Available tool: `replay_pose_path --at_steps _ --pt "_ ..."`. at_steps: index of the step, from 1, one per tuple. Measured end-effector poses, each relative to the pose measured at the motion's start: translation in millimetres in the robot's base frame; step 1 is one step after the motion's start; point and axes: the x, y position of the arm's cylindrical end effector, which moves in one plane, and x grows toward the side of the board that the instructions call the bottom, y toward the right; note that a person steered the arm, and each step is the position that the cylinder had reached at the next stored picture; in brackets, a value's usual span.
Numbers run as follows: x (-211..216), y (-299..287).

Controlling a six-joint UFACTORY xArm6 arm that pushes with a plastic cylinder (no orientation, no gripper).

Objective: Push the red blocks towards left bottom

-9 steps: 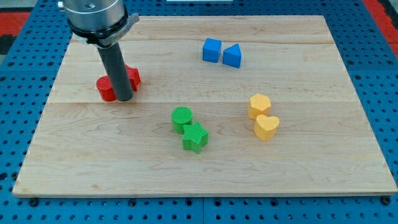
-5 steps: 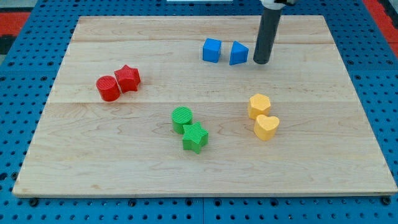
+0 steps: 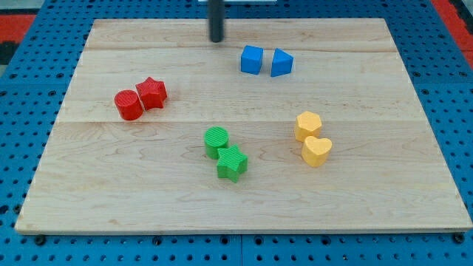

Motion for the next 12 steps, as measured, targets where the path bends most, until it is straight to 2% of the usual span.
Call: replay_pose_path --at_steps 1,2,3,4,5,7,8,9,10,12 --pt "46 -23" --pt "78 -13" --pt "74 20" --pt "103 23" --pt "120 -38" --pt "183 -100" --pt "188 -114" --pt "168 -123" --pt "188 -154" --pt "173 -201"
